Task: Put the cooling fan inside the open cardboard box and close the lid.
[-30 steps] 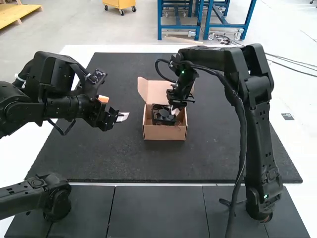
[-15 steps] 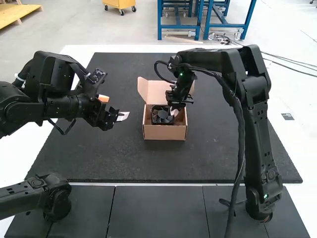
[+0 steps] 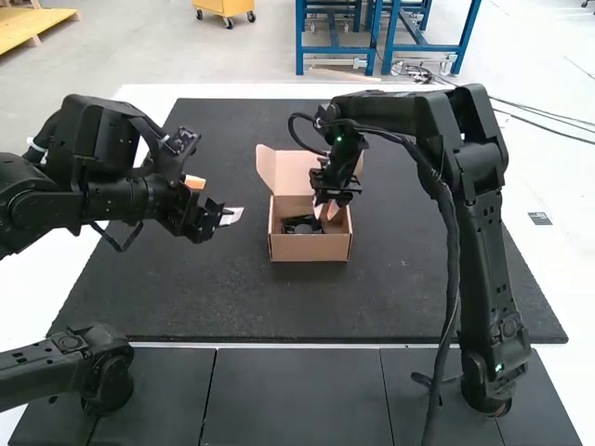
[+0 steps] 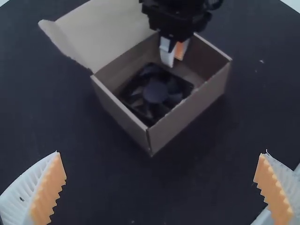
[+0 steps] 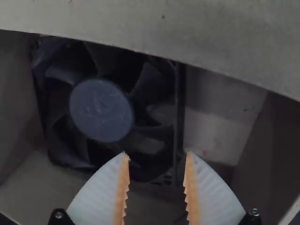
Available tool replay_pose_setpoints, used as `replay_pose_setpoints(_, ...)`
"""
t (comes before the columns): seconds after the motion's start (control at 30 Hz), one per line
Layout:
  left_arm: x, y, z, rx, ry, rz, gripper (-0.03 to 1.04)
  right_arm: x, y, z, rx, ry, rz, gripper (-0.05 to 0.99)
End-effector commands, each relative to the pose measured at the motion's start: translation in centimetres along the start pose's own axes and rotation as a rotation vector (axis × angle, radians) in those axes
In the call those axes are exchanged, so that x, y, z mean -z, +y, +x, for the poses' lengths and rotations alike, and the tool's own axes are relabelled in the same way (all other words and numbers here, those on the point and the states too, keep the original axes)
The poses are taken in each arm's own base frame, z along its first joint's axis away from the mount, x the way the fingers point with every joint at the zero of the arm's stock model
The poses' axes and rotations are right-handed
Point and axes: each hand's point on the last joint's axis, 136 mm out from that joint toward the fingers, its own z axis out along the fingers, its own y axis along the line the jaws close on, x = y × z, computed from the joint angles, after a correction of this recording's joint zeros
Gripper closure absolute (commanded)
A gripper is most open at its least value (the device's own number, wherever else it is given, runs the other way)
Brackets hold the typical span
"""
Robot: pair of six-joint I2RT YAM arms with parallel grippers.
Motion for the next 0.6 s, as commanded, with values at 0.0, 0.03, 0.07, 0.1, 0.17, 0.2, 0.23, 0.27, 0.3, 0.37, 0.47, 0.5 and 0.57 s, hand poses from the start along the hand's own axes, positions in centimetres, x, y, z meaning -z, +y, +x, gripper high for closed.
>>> replay_pose_setpoints(0.0, 0.3, 0.4, -0.5, 0.003, -0.027, -0.014, 0.06, 2.4, 1.1, -1.3, 0.007, -0.078, -0.027, 0.62)
replay_pose_setpoints(0.03, 0.3, 0.4, -0.7, 0.003, -0.035, -0.016, 0.06, 3.2, 1.5, -1.7, 0.000, -0.104, -0.043, 0.58)
replay_pose_setpoints(0.07, 0.3, 0.5, -0.8, 0.005, -0.039, -0.019, 0.06, 4.0, 2.0, -2.0, 0.004, -0.130, -0.066, 0.53)
replay_pose_setpoints(0.1, 0.3, 0.6, -1.0, 0.006, -0.043, -0.023, 0.06, 4.8, 2.3, -2.1, 0.009, -0.151, -0.079, 0.50)
replay_pose_setpoints(0.17, 0.2, 0.9, -1.4, 0.011, -0.052, -0.033, 0.06, 6.6, 2.8, -2.5, 0.016, -0.201, -0.092, 0.46)
replay_pose_setpoints(0.2, 0.1, 1.1, -1.6, 0.013, -0.054, -0.042, 0.06, 7.6, 3.0, -2.6, 0.019, -0.226, -0.099, 0.45)
replay_pose_setpoints(0.23, -0.1, 1.3, -1.9, 0.017, -0.056, -0.050, 0.06, 8.6, 3.3, -2.6, 0.018, -0.247, -0.106, 0.43)
replay_pose_setpoints(0.27, -0.2, 1.6, -2.4, 0.020, -0.060, -0.058, 0.06, 9.7, 3.5, -2.6, 0.021, -0.272, -0.112, 0.41)
replay_pose_setpoints(0.3, -0.3, 1.8, -3.0, 0.025, -0.067, -0.066, 0.05, 10.5, 3.6, -2.5, 0.025, -0.290, -0.113, 0.40)
replay_pose_setpoints(0.37, -0.5, 2.5, -4.4, 0.043, -0.085, -0.083, 0.05, 12.7, 3.6, -2.3, 0.037, -0.344, -0.097, 0.36)
replay_pose_setpoints(0.47, -0.6, 3.6, -6.6, 0.101, -0.116, -0.109, 0.05, 15.5, 2.9, -1.4, 0.049, -0.397, -0.047, 0.30)
replay_pose_setpoints(0.5, -0.9, 4.0, -7.1, 0.121, -0.120, -0.117, 0.05, 16.3, 2.9, -1.1, 0.060, -0.415, -0.044, 0.24)
replay_pose_setpoints(0.57, -1.4, 5.0, -7.9, 0.181, -0.132, -0.136, 0.05, 17.3, 2.6, -0.3, 0.069, -0.437, -0.032, 0.20)
